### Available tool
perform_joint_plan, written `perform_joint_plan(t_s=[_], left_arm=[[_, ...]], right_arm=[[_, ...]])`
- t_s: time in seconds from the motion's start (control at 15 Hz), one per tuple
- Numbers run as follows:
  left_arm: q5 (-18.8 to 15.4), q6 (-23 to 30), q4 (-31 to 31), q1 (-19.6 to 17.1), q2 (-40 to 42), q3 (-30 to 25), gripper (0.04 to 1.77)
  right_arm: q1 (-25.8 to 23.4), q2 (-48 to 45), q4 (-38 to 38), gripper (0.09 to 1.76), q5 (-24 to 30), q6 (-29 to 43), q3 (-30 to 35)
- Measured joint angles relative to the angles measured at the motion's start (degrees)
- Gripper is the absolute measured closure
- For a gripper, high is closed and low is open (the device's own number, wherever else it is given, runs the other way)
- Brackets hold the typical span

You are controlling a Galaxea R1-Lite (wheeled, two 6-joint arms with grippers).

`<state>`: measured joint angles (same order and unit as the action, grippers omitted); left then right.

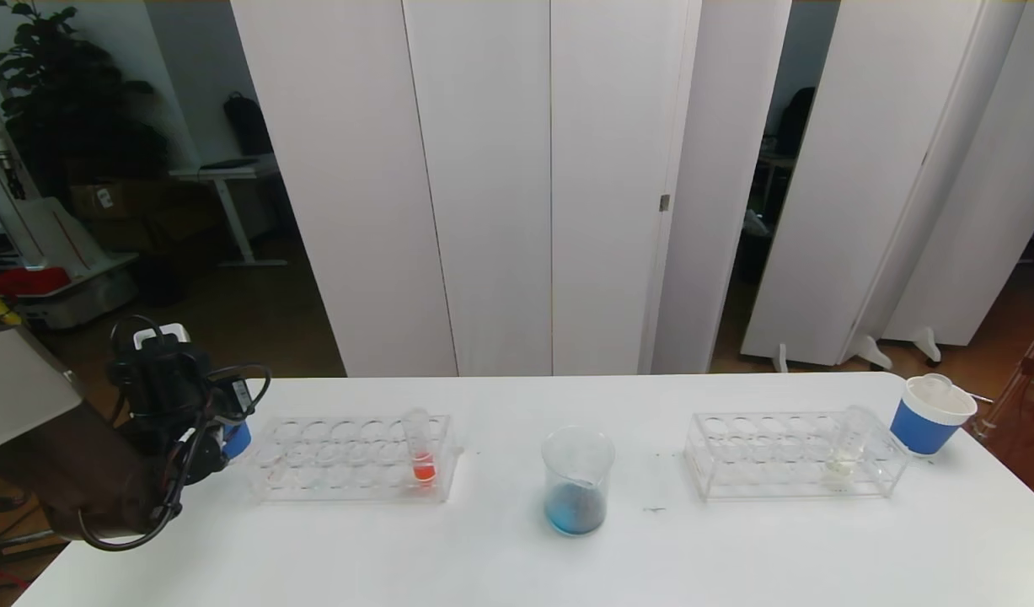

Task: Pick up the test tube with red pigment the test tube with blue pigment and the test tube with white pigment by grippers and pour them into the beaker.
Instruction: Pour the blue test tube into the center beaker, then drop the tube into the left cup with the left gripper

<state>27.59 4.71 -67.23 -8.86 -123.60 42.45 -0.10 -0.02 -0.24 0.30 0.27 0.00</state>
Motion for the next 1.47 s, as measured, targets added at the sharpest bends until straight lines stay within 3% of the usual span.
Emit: perform_joint_plan(t_s=[0.07,0.13,0.27,0.33,0.4,0.8,1.07,1.2,1.47], left_arm=[[0.0,0.0,0.0,0.0,0.0,-0.2,1.21],[0.0,0.0,0.0,0.0,0.0,-0.3,1.1],[0.0,-0.2,0.0,0.0,0.1,-0.4,0.44],[0.0,-0.3,0.0,0.0,0.1,-0.5,0.19],[0.0,-0.4,0.0,0.0,0.3,-0.7,0.07],[-0.2,-1.1,0.5,0.2,3.9,-2.0,0.06],[0.4,-4.6,1.7,1.4,12.1,-3.8,0.06],[0.2,-6.7,4.8,1.7,17.4,-5.4,0.06],[-1.7,-7.4,18.7,2.8,30.7,-7.9,0.06]], right_arm=[[0.0,0.0,0.0,0.1,0.0,0.0,0.0],[0.0,0.0,0.0,0.1,0.0,0.0,0.0],[0.0,0.0,0.0,0.1,0.0,0.0,0.0],[0.0,0.0,0.0,0.1,0.0,0.0,0.0],[0.0,0.0,0.0,0.1,0.0,0.0,0.0],[0.0,0.0,0.0,0.1,0.0,0.0,0.0],[0.0,0.0,0.0,0.1,0.0,0.0,0.0],[0.0,0.0,0.0,0.1,0.0,0.0,0.0],[0.0,0.0,0.0,0.1,0.0,0.0,0.0]])
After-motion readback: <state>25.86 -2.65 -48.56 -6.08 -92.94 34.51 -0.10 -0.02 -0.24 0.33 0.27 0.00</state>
